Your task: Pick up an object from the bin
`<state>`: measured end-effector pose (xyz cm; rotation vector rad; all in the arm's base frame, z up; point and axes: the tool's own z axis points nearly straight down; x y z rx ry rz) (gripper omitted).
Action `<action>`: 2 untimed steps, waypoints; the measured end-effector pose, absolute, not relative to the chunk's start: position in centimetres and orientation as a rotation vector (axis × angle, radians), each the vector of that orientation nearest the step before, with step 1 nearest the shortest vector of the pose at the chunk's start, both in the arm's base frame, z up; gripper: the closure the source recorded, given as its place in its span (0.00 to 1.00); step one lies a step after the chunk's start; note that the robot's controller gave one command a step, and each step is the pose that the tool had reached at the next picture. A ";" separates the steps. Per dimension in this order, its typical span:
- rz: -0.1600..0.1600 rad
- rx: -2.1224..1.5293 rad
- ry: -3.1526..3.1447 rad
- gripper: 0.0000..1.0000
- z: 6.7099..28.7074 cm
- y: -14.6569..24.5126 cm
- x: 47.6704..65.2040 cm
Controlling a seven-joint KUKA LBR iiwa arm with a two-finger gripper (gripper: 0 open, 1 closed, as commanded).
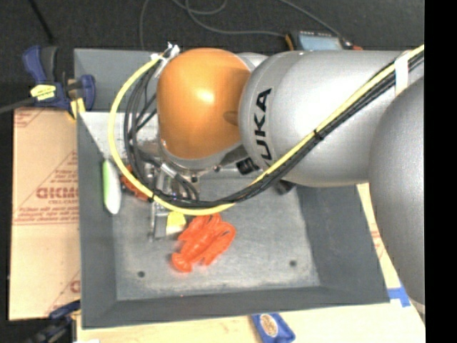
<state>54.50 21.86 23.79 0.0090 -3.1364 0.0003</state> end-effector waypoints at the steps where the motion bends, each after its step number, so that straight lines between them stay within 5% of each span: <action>1: -0.003 0.001 -3.144 0.00 24.3 21.7 54.6; 2: -0.007 0.058 -3.153 0.00 20.3 19.1 57.3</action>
Offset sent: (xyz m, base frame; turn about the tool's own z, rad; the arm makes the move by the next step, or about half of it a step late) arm 0.0664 -0.0794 -0.1157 -0.0769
